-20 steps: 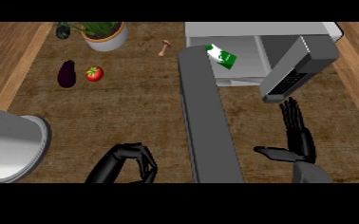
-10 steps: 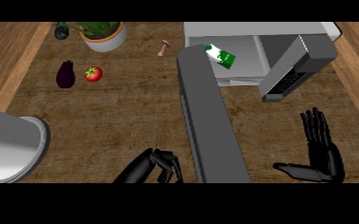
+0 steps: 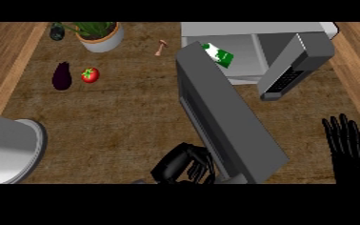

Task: Pick up the milk, place it into the microwave and close the microwave

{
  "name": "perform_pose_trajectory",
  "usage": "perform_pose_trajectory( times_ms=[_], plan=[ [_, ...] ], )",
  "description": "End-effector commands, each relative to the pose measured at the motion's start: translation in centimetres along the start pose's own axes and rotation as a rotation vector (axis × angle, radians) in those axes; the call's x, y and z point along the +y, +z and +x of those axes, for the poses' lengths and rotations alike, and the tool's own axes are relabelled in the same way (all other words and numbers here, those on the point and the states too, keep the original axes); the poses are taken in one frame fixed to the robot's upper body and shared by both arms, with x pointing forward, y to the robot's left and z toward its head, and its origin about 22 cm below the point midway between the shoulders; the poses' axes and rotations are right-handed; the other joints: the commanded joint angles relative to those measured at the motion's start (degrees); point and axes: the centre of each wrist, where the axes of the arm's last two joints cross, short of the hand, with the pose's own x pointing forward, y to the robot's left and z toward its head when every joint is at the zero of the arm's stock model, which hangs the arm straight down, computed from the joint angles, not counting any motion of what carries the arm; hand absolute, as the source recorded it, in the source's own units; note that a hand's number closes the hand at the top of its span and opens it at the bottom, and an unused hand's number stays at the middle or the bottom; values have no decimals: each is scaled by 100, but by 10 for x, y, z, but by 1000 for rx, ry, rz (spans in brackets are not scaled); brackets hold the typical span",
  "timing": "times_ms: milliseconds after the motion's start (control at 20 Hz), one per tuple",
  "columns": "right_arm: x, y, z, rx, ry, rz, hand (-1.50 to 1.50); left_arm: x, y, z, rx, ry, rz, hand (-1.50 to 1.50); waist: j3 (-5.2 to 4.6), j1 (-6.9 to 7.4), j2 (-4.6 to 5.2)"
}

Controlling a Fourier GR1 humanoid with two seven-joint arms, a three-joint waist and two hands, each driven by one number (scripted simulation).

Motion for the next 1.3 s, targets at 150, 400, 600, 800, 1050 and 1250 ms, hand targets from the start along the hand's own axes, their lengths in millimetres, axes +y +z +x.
perform_pose_trajectory(
  times_ms=[150, 400, 600, 800, 1050, 1250],
  plan=[
    [13, -3, 24, -48, -73, 113, -150, -21, -32, 7, 12, -68, -15, 150, -7, -256, 57],
    [11, -16, 43, -59, -64, 173, -150, -11, -57, 28, -7, -66, 32, 150, -13, -533, 105],
    [11, -30, 59, -82, -55, 227, -150, 2, -71, 36, 8, -77, 111, 150, -24, -766, 149],
    [9, -36, 67, -111, -57, 230, -150, 19, -79, 53, -115, 65, 291, 150, -68, -962, 241],
    [13, -48, 74, -156, -94, 262, -150, 29, -92, 64, -196, 52, 363, -150, -45, -1181, 295],
    [10, -56, 81, -166, -97, 277, -150, 39, -103, 69, -214, 32, 406, -150, -32, -1315, 332]
  ],
)
